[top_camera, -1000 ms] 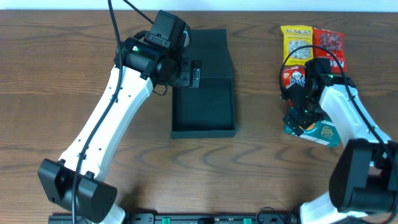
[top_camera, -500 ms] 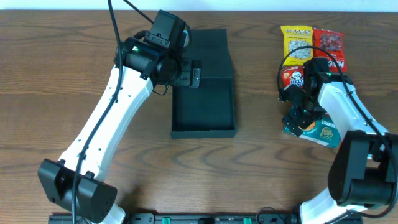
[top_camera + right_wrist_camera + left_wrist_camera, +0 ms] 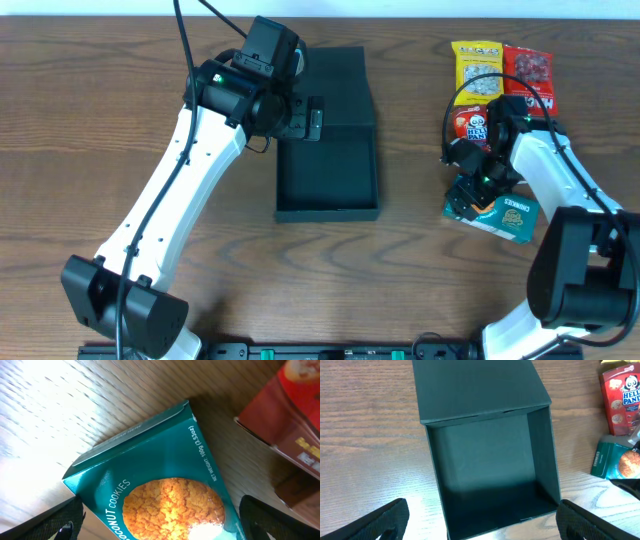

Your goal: Pack container

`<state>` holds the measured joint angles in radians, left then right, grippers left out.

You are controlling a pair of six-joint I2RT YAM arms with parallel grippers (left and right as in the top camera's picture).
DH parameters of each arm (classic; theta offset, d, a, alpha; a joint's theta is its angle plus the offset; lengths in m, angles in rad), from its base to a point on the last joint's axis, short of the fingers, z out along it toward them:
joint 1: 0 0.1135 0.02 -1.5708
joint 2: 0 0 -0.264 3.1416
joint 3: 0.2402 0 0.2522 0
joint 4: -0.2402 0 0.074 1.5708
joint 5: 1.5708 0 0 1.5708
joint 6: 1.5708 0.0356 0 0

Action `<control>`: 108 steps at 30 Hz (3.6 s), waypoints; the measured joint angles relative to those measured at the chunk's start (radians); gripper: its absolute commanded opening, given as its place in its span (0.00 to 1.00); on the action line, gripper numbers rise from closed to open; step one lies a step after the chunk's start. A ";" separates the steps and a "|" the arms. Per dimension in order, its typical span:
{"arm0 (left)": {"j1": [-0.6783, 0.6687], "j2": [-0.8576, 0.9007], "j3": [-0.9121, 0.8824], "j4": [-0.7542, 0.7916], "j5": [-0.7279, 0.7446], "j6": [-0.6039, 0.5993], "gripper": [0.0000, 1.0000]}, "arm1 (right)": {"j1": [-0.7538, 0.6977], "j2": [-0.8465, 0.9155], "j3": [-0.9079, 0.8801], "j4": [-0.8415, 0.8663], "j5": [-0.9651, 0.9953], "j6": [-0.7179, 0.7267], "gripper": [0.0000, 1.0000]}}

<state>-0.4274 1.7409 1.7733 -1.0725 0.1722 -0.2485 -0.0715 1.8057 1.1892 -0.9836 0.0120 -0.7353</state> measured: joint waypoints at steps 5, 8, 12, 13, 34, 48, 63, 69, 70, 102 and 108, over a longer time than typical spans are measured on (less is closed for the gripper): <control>0.000 0.000 0.000 0.000 0.000 0.001 0.95 | 0.000 0.005 0.000 -0.008 -0.077 0.000 0.99; 0.000 0.000 0.000 0.000 0.000 0.003 0.95 | 0.001 0.005 0.000 -0.011 -0.114 0.000 0.99; 0.000 0.000 0.000 0.000 0.000 0.003 0.95 | 0.021 0.006 0.000 -0.010 -0.134 0.000 0.99; 0.000 0.000 0.000 0.000 0.000 0.003 0.95 | 0.029 0.006 0.000 -0.010 -0.131 0.000 0.99; 0.000 0.000 0.000 0.000 0.000 0.003 0.95 | 0.144 0.002 0.020 0.057 0.011 0.112 0.99; 0.000 0.000 0.000 0.000 0.000 0.003 0.95 | 0.146 -0.150 0.087 0.024 -0.246 0.901 0.99; 0.000 0.000 0.000 -0.006 0.000 0.003 0.95 | 0.098 -0.150 0.087 -0.064 -0.301 1.719 0.99; 0.000 0.000 0.000 -0.011 0.000 0.011 0.95 | 0.032 -0.150 0.087 -0.214 -0.227 1.984 0.99; 0.000 0.000 0.000 -0.011 0.000 0.013 0.95 | 0.016 -0.150 0.087 -0.248 -0.217 2.034 0.99; 0.000 0.000 0.000 -0.012 -0.001 0.045 0.95 | -0.036 -0.150 -0.194 0.089 0.134 2.601 0.99; 0.000 0.000 0.000 -0.013 0.000 0.046 0.95 | -0.036 -0.164 -0.229 0.184 0.161 2.568 0.77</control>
<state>-0.4274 1.7409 1.7733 -1.0851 0.1719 -0.2024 -0.1074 1.6413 0.9607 -0.7998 0.1726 1.8324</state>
